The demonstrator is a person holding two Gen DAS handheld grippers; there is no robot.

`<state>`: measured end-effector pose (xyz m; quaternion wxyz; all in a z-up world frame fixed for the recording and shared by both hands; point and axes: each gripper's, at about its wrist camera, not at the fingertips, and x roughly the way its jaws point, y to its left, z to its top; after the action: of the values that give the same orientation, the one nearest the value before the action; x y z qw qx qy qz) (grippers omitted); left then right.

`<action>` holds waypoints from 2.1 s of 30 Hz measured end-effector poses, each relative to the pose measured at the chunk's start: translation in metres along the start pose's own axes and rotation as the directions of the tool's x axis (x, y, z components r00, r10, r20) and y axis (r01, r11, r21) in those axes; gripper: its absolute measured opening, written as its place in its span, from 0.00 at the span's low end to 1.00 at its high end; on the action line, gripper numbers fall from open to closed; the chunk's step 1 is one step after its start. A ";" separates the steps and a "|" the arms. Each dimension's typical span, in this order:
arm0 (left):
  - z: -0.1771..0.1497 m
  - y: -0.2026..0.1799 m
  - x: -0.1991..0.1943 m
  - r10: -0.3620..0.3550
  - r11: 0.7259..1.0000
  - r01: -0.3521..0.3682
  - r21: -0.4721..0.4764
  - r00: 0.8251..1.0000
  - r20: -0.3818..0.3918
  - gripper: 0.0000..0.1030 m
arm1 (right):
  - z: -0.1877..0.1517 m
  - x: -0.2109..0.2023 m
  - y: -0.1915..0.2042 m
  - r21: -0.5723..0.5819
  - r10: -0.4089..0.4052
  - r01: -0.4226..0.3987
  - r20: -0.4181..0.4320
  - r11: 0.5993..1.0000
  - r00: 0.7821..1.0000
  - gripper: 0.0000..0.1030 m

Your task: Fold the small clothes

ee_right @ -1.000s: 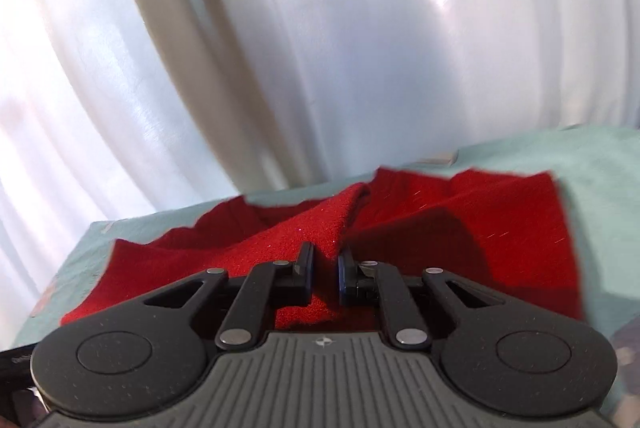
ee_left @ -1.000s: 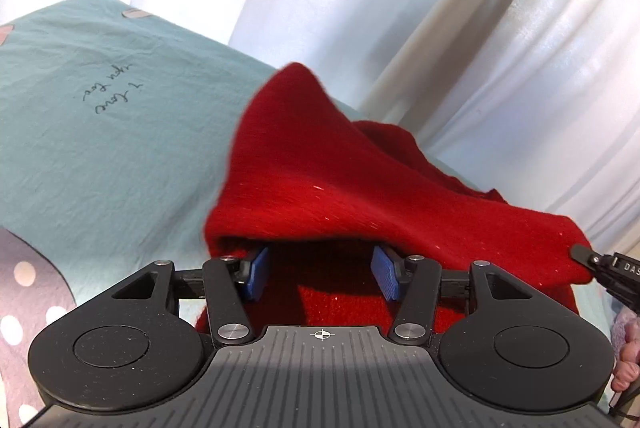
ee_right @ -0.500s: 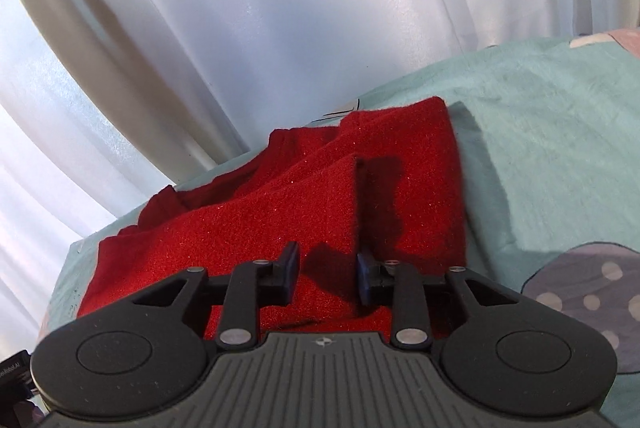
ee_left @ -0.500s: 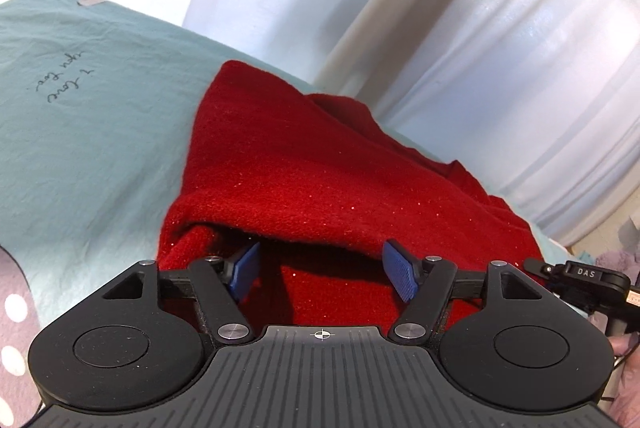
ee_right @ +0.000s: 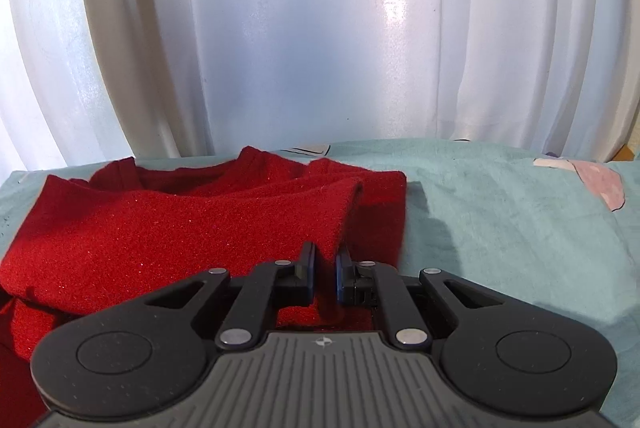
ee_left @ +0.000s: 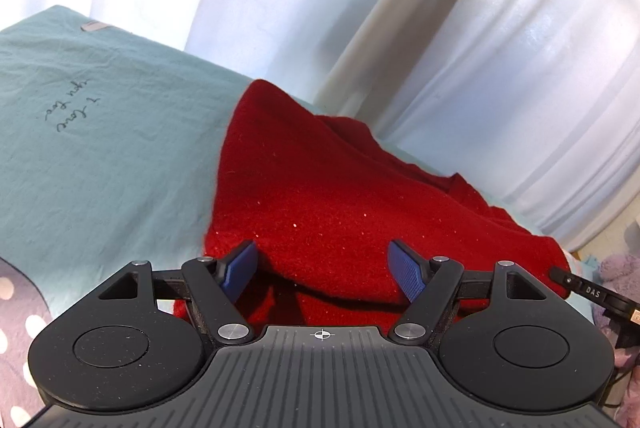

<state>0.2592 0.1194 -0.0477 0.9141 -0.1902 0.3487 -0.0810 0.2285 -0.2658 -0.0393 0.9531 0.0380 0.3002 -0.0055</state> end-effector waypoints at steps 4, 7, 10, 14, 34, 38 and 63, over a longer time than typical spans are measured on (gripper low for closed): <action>0.004 -0.006 0.003 0.016 0.999 -0.016 0.029 1.000 0.001 0.75 | 0.000 0.002 0.001 -0.049 -0.101 0.103 0.032 0.994 0.994 0.08; 0.006 -0.011 0.006 0.020 0.999 -0.020 0.049 1.000 0.001 0.75 | -0.003 0.010 -0.003 -0.059 -0.106 0.107 0.030 0.992 0.994 0.08; 0.009 -0.016 0.009 0.016 0.998 -0.016 0.068 1.000 0.001 0.75 | -0.007 0.019 -0.004 -0.075 -0.095 0.096 0.006 0.993 0.995 0.08; 0.011 -0.023 0.013 0.031 0.995 -0.031 0.097 1.000 0.002 0.75 | -0.008 0.020 -0.003 -0.086 -0.107 0.106 -0.004 0.991 0.994 0.08; 0.035 -0.038 0.051 0.012 0.992 -0.009 0.125 1.000 -0.025 0.72 | -0.004 0.016 0.006 -0.054 -0.050 0.048 -0.038 0.997 0.998 0.16; 0.033 -0.030 0.070 0.127 0.982 -0.121 0.145 0.991 -0.034 0.63 | -0.007 0.030 0.014 -0.041 -0.012 0.009 -0.076 0.999 0.997 0.15; -0.011 -0.021 -0.001 0.160 0.974 -0.138 0.178 0.980 -0.119 0.94 | -0.045 -0.052 0.031 -0.053 0.322 -0.323 -0.024 0.945 0.946 0.43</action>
<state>0.2505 0.0971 -0.0458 0.9052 -0.0797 0.4139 -0.0538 0.1613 -0.2323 -0.0436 0.9396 0.0599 0.2971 0.1591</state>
